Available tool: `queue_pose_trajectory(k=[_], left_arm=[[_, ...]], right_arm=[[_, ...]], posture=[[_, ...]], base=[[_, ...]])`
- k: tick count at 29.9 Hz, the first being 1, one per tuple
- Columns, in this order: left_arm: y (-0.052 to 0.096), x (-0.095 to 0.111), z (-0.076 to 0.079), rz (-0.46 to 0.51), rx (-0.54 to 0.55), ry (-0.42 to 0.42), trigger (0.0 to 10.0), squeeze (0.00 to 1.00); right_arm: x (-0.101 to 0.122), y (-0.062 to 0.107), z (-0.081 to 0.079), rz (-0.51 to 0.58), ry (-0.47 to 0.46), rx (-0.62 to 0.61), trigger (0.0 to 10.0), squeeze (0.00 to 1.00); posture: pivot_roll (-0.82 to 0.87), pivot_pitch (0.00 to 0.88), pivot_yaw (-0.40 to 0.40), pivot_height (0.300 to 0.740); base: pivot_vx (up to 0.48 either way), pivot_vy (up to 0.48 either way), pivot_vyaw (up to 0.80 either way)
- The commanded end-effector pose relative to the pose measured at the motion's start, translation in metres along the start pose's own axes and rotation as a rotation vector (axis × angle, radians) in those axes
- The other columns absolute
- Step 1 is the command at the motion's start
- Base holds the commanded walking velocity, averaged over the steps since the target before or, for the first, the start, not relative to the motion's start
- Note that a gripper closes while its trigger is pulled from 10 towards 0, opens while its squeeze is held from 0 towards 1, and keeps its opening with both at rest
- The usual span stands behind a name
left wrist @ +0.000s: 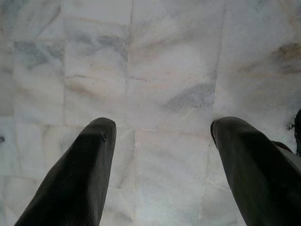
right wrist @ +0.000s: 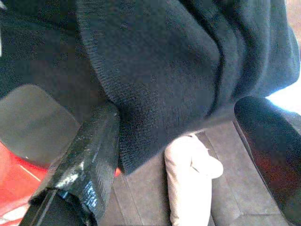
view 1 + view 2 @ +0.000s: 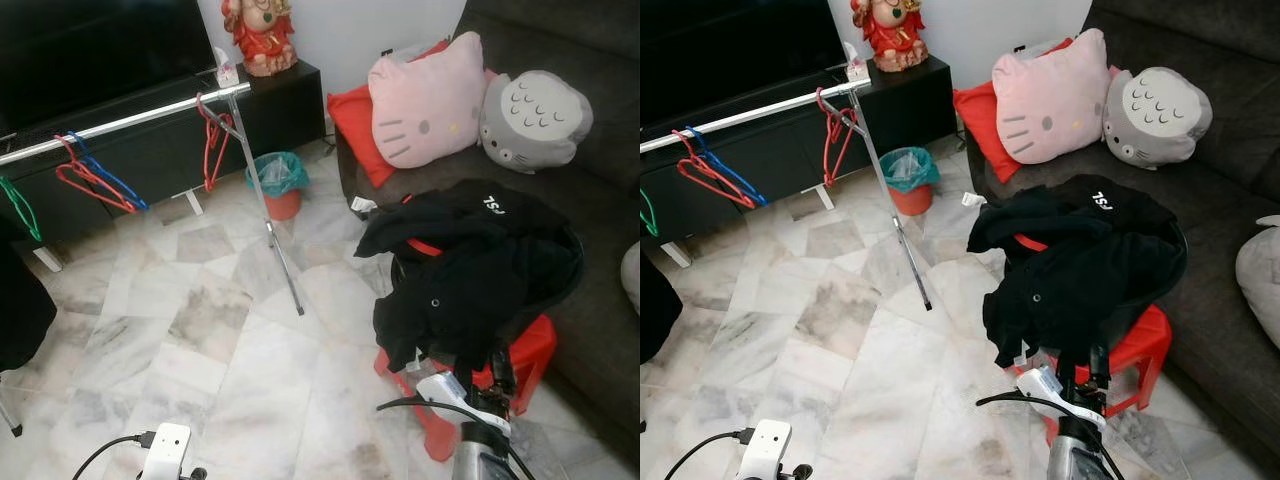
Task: Hang hanger
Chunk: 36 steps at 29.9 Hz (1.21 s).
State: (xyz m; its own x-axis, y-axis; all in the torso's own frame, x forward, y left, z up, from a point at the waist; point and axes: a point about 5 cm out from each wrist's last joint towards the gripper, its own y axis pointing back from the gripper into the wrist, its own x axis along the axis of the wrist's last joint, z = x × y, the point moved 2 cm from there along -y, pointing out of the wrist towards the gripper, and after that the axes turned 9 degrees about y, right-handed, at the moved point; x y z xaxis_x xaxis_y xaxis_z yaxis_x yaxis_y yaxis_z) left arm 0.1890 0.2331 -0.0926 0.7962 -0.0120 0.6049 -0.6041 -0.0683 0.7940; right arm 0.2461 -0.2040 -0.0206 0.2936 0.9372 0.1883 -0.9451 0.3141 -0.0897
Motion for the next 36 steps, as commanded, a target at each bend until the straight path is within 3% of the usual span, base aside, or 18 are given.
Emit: queue_pose_trajectory(k=[1,7,19,28,30,31,32,33,34,35,36], left_arm=[[0.002,0.000,-0.010,0.002,0.020,0.000,10.0,0.00],[0.002,0.002,-0.010,0.011,0.018,0.004,10.0,0.00],[0.001,0.005,-0.010,0.025,0.013,0.008,10.0,0.00],[0.001,0.008,-0.008,0.038,0.008,0.002,10.0,0.00],[0.000,0.009,-0.008,0.042,0.008,0.002,10.0,0.00],[0.000,0.010,-0.008,0.045,0.007,0.002,10.0,0.00],[0.000,0.010,-0.008,0.045,0.007,0.002,10.0,0.00],[0.000,0.010,-0.008,0.046,0.008,0.002,10.0,0.00],[0.000,0.011,-0.008,0.047,0.008,0.002,10.0,0.00],[0.000,0.011,-0.008,0.048,0.008,0.002,10.0,0.00],[0.000,0.011,-0.008,0.050,0.008,0.003,10.0,0.00]], right_arm=[[0.007,0.000,-0.002,0.035,0.008,0.015,10.0,0.00],[0.011,-0.005,0.002,0.080,0.039,-0.014,10.0,0.00],[-0.022,-0.015,0.019,-0.041,0.092,-0.122,10.0,0.00],[-0.023,-0.012,0.017,-0.050,0.055,-0.105,10.0,0.00],[-0.019,-0.012,0.015,-0.036,0.022,-0.084,9.5,0.00],[-0.016,-0.011,0.014,-0.028,-0.003,-0.063,5.7,0.00],[-0.016,-0.011,0.013,-0.027,-0.008,-0.059,5.7,0.00],[-0.015,-0.011,0.013,-0.027,-0.014,-0.054,2.4,0.00],[-0.015,-0.011,0.012,-0.027,-0.017,-0.052,2.4,0.00],[-0.014,-0.011,0.012,-0.027,-0.018,-0.050,0.0,0.00],[-0.014,-0.011,0.012,-0.028,-0.019,-0.049,0.0,0.00]], posture=[[-0.11,0.000,0.141,0.740],[-0.10,0.000,0.141,0.740],[-0.10,0.000,0.143,0.740],[-0.10,0.000,0.144,0.740],[-0.10,0.000,0.144,0.740],[-0.10,0.000,0.144,0.740],[-0.10,0.000,0.144,0.740],[-0.10,0.000,0.143,0.740],[-0.10,0.000,0.143,0.740],[-0.10,0.000,0.143,0.740],[-0.10,0.000,0.143,0.740]], base=[[0.000,0.000,0.00],[0.000,0.000,0.00],[0.000,0.000,0.00],[0.000,0.000,0.00],[0.000,0.000,0.00],[0.000,0.000,0.00],[0.000,0.000,0.00],[0.000,0.000,0.00],[0.000,0.000,0.00],[0.000,0.000,0.00],[0.000,0.000,0.00]])
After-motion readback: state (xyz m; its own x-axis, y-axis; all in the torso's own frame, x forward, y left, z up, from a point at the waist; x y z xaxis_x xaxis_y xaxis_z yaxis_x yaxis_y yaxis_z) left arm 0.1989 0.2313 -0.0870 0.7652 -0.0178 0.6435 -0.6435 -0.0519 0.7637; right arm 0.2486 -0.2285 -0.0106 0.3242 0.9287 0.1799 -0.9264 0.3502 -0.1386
